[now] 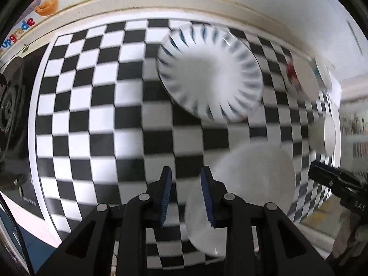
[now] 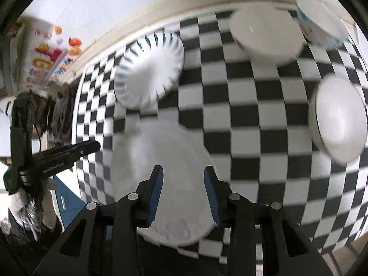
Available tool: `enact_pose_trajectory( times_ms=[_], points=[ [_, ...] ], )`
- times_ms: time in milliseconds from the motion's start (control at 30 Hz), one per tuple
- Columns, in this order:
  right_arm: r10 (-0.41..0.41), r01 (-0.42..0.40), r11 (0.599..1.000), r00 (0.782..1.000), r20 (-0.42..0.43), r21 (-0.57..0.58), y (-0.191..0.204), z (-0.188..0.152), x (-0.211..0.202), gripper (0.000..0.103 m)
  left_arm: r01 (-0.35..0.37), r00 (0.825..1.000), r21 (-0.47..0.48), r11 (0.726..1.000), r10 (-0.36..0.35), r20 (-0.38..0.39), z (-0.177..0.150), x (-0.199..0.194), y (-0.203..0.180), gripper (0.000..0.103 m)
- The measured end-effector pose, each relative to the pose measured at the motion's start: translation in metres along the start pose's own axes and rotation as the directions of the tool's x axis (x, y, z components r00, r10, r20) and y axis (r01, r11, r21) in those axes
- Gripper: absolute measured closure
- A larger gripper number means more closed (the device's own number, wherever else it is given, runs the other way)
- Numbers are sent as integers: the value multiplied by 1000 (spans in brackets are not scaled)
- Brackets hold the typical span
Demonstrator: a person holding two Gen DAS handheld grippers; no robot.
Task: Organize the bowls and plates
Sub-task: 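Grasp the blue-striped plate rim with both tools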
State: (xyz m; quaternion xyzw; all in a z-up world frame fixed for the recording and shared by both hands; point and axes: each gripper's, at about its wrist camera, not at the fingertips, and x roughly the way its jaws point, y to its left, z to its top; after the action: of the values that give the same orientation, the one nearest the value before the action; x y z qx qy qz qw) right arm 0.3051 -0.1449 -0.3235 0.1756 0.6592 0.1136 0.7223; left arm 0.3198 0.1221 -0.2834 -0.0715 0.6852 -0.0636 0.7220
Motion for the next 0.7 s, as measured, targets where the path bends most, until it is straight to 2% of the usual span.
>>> enact_pose_trajectory(
  times_ms=[133, 300, 400, 500, 600, 700],
  points=[
    [43, -44, 998, 999, 22, 47, 6, 45, 11, 63, 20, 1000, -69, 997, -20, 1, 46, 6, 27, 79],
    [77, -77, 990, 997, 4, 115, 7, 102, 50, 63, 68, 997, -131, 989, -72, -31, 91, 32, 46, 79],
    [74, -71, 987, 997, -16, 145, 2, 122, 76, 63, 108, 990, -141, 984, -120, -77, 114, 57, 53, 79],
    [64, -59, 983, 998, -25, 175, -3, 134, 98, 62, 114, 988, -126, 985, -127, -92, 126, 72, 54, 79],
    [73, -65, 980, 997, -37, 188, -7, 141, 113, 70, 94, 990, -92, 991, -103, -99, 133, 83, 50, 79],
    [43, -35, 985, 998, -43, 171, -8, 143, 120, 82, 110, 990, -79, 991, -117, -84, 135, 83, 46, 87]
  ],
)
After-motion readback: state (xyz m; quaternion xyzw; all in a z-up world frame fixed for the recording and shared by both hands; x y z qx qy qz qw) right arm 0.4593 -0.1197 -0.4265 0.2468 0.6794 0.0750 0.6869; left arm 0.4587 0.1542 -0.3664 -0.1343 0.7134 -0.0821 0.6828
